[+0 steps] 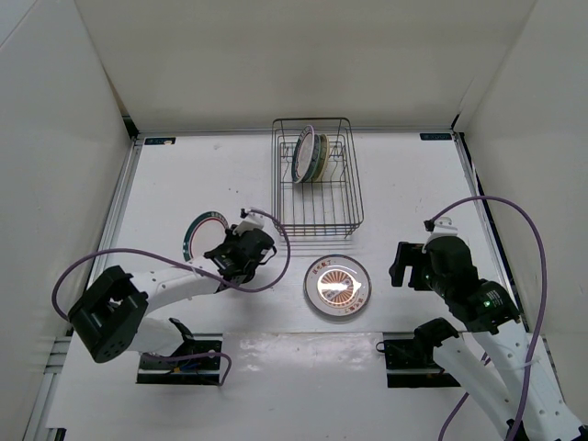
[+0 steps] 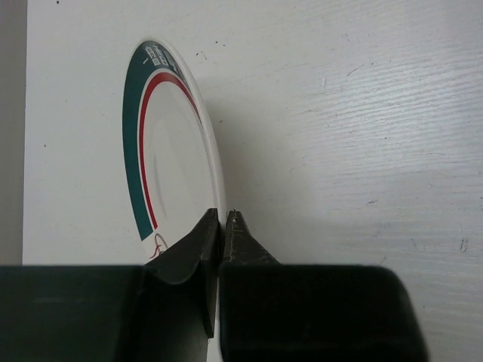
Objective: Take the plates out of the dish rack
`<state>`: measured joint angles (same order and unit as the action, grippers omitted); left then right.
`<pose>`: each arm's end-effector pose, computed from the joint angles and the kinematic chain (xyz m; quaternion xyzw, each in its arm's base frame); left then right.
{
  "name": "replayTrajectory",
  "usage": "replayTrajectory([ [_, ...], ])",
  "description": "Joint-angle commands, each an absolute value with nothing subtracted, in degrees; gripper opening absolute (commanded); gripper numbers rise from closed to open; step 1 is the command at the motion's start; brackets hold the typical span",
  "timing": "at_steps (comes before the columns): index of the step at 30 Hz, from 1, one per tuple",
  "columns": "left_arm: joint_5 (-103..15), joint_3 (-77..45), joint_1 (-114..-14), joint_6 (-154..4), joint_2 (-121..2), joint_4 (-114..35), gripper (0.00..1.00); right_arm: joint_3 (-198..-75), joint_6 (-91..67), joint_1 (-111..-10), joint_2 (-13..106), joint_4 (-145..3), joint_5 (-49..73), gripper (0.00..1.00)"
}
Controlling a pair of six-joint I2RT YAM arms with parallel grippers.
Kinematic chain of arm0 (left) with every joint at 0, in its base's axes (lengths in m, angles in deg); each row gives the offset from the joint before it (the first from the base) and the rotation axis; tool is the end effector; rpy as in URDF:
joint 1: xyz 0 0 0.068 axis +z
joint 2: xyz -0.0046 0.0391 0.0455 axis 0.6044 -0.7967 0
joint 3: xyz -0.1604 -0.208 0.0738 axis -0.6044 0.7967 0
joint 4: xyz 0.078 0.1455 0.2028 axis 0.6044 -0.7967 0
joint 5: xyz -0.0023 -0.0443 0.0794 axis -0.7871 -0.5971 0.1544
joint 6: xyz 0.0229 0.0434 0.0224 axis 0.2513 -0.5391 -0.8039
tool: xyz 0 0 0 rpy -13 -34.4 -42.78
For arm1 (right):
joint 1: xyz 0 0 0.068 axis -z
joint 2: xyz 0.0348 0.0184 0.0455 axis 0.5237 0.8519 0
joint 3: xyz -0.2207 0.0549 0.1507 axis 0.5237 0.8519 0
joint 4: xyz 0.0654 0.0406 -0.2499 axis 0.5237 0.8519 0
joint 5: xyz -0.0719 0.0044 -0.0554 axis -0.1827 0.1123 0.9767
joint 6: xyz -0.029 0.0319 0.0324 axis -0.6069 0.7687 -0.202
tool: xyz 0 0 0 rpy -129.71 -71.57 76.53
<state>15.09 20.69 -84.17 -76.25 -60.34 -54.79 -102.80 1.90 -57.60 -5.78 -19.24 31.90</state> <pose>0.1827 -0.1554 0.1748 0.1457 0.8589 0.2251 0.4364 0.0919 0.0365 0.2843 0.0018 0.9015 0.0782 0.4256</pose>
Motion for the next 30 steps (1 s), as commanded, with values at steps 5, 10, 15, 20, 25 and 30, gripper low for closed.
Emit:
replayTrajectory([
  [5, 14.82, 21.26, -85.96, -67.44, -61.36, -54.92, 0.13, -102.84, 0.99, -58.04, -5.55, -20.91, 31.56, 0.89],
  [10, 14.55, 20.82, -86.58, -64.10, -63.12, -55.62, 0.24, -102.66, 0.90, -57.95, -5.63, -21.00, 31.38, 0.89],
  [15, 13.76, 20.30, -86.93, -62.78, -64.53, -55.97, 0.39, -102.66, 0.99, -57.77, -5.37, -21.17, 31.38, 0.89],
  [20, 13.67, 19.42, -86.84, -62.77, -63.66, -56.85, 0.49, -102.66, 0.99, -57.95, -5.37, -21.00, 31.38, 0.89],
  [25, 12.37, 17.31, -86.93, -65.14, -61.55, -58.26, 0.71, -102.66, 0.99, -57.86, -5.63, -21.17, 31.30, 0.89],
  [30, 9.46, 14.59, -86.84, -65.85, -57.77, -60.27, 0.92, -102.75, 0.90, -57.86, -5.54, -21.26, 31.47, 0.89],
])
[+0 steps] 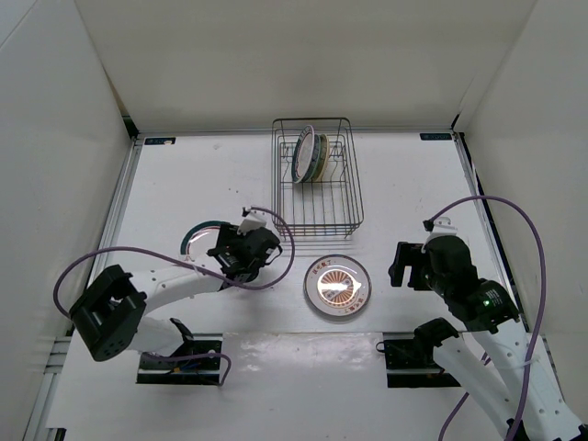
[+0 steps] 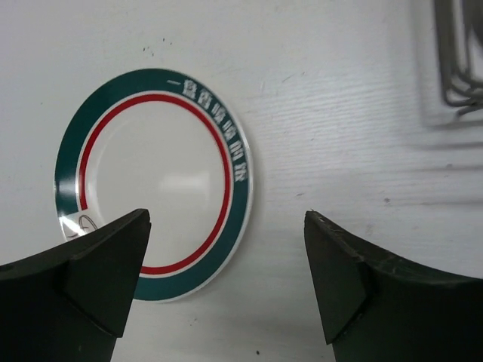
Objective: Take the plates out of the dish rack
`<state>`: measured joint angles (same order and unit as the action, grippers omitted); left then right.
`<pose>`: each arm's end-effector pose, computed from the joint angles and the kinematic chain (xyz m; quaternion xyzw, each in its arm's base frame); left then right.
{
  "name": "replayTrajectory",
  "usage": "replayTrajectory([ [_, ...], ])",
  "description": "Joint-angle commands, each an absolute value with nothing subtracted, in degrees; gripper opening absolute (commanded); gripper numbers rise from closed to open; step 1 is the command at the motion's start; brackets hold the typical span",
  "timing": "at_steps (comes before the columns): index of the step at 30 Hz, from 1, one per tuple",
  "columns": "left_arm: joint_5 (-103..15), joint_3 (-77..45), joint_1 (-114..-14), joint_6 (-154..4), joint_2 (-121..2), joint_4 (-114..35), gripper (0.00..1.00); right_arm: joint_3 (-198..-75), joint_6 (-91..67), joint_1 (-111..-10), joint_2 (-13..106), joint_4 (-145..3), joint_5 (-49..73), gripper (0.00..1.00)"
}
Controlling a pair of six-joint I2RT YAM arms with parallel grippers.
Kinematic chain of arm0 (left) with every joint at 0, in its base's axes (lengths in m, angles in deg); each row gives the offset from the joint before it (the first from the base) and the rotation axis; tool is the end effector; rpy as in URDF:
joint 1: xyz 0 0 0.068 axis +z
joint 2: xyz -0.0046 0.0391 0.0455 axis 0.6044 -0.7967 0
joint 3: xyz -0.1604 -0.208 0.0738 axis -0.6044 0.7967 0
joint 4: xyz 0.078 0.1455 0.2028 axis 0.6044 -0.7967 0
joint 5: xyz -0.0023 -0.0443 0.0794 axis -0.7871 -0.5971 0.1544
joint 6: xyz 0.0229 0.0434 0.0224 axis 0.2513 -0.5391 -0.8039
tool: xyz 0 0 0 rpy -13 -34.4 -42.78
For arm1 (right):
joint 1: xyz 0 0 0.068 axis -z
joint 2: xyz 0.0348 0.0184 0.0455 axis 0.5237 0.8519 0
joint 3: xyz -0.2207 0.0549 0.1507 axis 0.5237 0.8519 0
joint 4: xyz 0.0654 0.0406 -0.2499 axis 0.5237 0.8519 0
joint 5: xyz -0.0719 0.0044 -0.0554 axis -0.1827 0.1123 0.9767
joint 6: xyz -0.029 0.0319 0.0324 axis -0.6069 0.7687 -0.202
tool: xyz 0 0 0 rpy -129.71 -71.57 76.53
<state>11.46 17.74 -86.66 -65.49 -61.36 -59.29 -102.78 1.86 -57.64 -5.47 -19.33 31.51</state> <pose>0.1784 -0.1685 0.1796 0.1047 0.8809 0.1621 0.4323 0.0927 0.0373 0.2838 -0.0005 0.9027 0.0802 0.4228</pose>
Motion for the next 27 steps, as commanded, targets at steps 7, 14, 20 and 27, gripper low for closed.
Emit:
replayTrajectory([
  [7, 6.56, 8.87, -86.67, -71.11, -52.15, -59.67, 1.00, -102.66, 0.90, -57.86, -5.72, -21.26, 31.38, 0.89],
  [14, 0.60, -2.37, -83.86, -83.94, -48.36, -55.80, 1.00, -102.66, 0.90, -58.03, -5.81, -21.26, 31.38, 0.89],
  [20, -11.10, -10.52, -79.38, -86.50, -51.52, -48.50, 1.00, -102.57, 0.99, -57.95, -5.90, -21.35, 31.12, 0.89],
  [27, -26.82, -25.55, -73.67, -87.39, -65.40, -49.99, 1.00, -102.49, 0.99, -57.95, -5.72, -21.26, 31.30, 0.89],
])
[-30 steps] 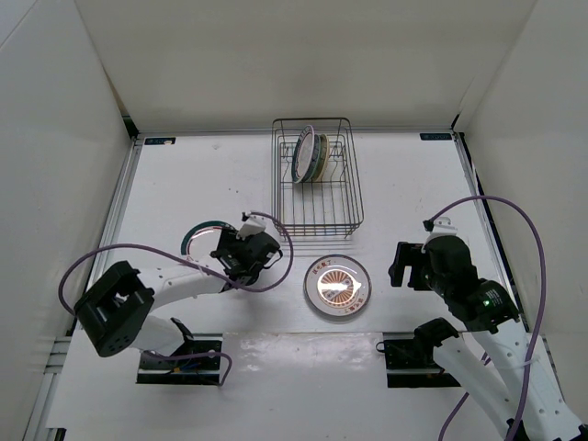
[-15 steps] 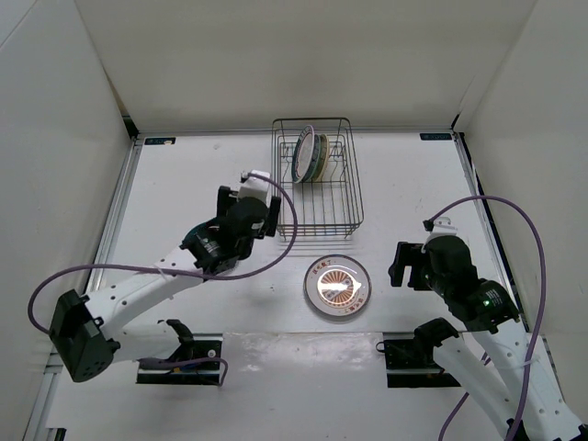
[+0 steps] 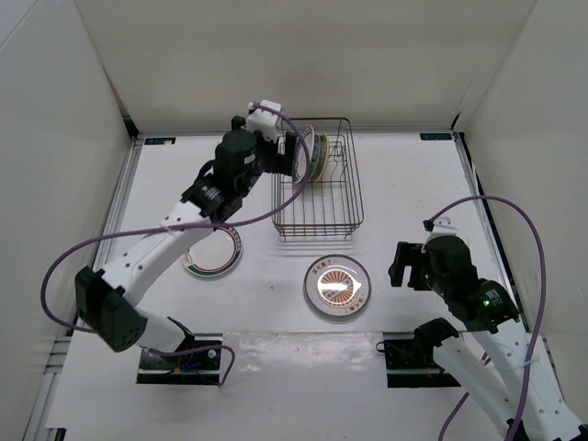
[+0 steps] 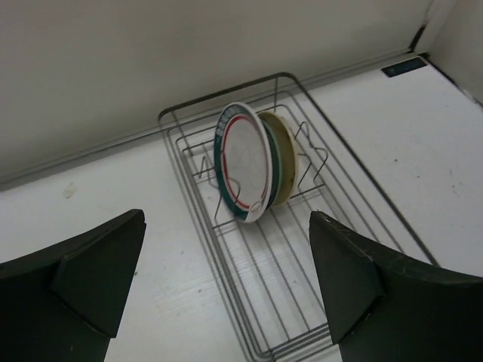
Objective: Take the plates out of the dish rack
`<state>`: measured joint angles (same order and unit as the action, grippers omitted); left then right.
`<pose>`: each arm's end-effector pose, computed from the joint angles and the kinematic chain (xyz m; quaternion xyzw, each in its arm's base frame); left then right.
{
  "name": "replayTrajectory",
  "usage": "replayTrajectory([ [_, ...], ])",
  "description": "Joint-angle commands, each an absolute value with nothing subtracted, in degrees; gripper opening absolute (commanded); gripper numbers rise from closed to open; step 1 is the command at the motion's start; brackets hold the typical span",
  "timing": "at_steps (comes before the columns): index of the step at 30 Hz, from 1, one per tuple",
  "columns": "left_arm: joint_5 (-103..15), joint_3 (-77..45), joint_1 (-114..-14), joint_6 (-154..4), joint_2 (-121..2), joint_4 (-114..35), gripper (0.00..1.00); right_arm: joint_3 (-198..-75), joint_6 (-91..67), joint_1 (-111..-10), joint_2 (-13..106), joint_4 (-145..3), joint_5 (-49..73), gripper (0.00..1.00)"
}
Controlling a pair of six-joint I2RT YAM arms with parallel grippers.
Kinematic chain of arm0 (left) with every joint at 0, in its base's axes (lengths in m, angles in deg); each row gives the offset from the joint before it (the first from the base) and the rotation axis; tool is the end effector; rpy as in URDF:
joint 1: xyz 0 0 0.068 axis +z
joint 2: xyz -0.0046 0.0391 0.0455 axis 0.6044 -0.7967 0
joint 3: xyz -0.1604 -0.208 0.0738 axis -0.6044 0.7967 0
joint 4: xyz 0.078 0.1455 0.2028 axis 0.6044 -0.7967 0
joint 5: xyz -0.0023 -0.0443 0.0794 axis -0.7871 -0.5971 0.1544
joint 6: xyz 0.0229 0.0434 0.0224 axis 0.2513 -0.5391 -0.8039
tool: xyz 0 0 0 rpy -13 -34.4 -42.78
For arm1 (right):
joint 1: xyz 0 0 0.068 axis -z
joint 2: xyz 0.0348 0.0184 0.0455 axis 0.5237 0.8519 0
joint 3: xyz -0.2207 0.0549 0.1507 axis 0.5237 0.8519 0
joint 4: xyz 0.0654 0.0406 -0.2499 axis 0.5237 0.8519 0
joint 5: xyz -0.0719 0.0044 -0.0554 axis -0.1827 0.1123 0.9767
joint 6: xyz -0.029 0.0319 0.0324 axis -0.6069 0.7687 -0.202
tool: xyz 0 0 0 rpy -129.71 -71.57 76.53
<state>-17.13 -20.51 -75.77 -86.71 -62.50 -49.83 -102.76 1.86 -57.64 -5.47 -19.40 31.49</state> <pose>0.2584 -0.1917 0.4028 0.1538 0.7513 -0.0926 0.6350 0.0928 0.0373 0.2838 -0.0006 0.9025 0.0805 0.4231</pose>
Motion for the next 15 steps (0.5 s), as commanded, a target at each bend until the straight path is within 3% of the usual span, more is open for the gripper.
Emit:
replayTrajectory([
  [1, -29.54, -26.80, -72.44, -84.25, -68.28, -50.52, 1.00, -102.57, 0.90, -57.86, -5.55, -21.26, 31.38, 0.89],
  [15, -43.45, -40.70, -64.61, -78.51, -86.57, -48.50, 1.00, -102.49, 0.90, -58.03, -5.28, -21.44, 31.73, 0.89],
])
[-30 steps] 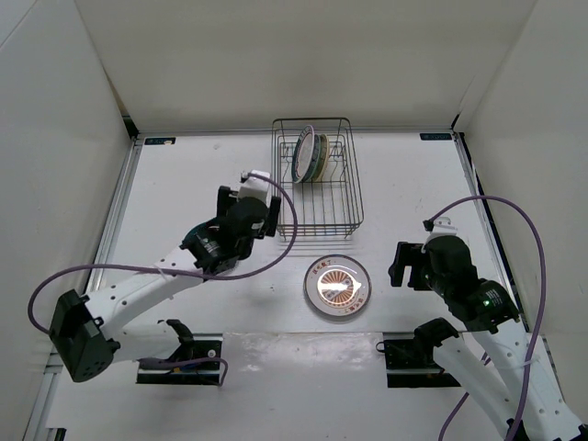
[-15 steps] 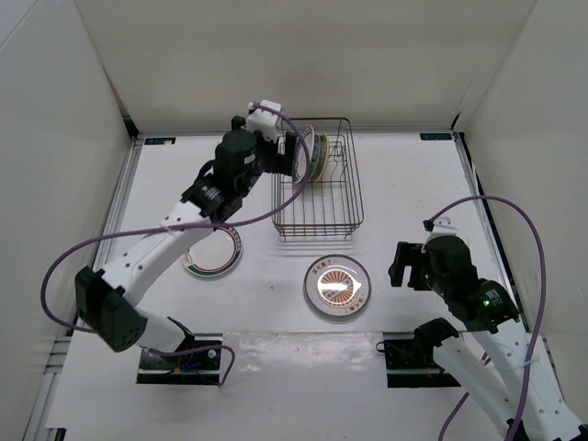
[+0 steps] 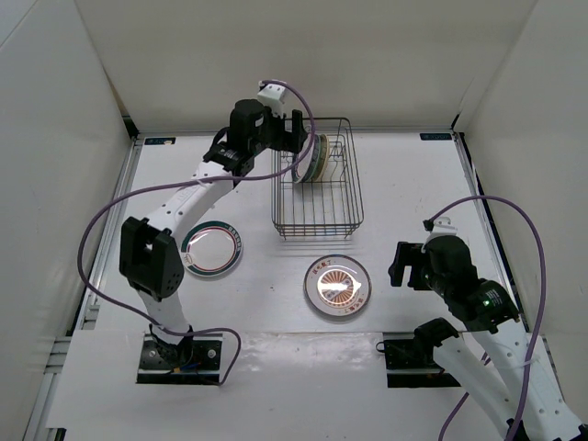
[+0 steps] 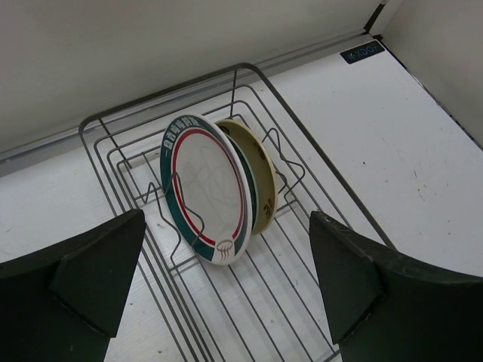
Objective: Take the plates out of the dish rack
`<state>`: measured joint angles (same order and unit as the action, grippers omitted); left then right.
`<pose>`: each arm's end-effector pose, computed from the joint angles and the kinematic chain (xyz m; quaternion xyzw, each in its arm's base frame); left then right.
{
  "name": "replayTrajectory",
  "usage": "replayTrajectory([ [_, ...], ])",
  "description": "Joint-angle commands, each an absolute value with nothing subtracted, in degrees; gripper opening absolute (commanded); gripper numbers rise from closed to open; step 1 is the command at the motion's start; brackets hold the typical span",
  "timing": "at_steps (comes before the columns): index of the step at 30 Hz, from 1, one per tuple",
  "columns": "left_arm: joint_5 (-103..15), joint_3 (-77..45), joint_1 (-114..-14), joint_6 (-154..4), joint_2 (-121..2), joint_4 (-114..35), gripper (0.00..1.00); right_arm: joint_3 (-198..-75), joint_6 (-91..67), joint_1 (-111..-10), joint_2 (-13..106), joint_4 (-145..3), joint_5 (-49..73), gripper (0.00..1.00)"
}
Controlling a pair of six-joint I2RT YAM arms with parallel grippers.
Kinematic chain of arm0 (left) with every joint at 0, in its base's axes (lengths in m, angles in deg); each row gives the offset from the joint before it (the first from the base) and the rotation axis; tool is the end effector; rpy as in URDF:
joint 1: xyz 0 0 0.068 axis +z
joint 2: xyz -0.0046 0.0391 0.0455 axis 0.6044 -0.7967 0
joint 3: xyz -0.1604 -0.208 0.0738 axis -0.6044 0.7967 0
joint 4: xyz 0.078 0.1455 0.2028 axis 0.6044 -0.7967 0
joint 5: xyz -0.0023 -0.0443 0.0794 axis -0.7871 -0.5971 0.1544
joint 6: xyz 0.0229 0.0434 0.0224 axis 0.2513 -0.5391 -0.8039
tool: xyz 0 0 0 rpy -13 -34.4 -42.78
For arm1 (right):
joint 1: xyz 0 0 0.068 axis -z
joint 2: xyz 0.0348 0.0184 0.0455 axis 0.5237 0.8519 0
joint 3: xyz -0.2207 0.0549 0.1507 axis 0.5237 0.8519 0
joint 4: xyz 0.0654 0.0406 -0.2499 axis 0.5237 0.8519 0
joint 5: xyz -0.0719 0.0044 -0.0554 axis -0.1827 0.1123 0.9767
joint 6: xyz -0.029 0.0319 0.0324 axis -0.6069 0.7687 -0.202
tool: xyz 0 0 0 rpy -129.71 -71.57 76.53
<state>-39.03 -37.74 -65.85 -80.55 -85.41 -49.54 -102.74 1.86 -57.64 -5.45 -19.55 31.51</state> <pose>0.3759 -0.2079 0.3674 0.1728 0.7801 -0.2037 0.5658 0.0930 0.0374 0.2839 -0.0004 0.9021 0.0808 0.4240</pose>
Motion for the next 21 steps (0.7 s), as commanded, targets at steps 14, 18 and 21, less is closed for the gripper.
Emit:
replayTrajectory([
  [14, -46.35, -49.05, -63.99, -77.81, -97.40, -48.41, 1.00, -102.49, 1.08, -57.86, -4.76, -21.35, 32.09, 0.89],
  [18, -46.44, -49.23, -63.90, -77.98, -98.81, -48.50, 1.00, -102.40, 0.73, -57.95, -4.76, -21.35, 31.82, 0.89],
  [21, -46.18, -49.58, -63.90, -78.68, -99.69, -48.50, 1.00, -102.49, 0.99, -58.03, -4.84, -21.52, 31.91, 0.89],
])
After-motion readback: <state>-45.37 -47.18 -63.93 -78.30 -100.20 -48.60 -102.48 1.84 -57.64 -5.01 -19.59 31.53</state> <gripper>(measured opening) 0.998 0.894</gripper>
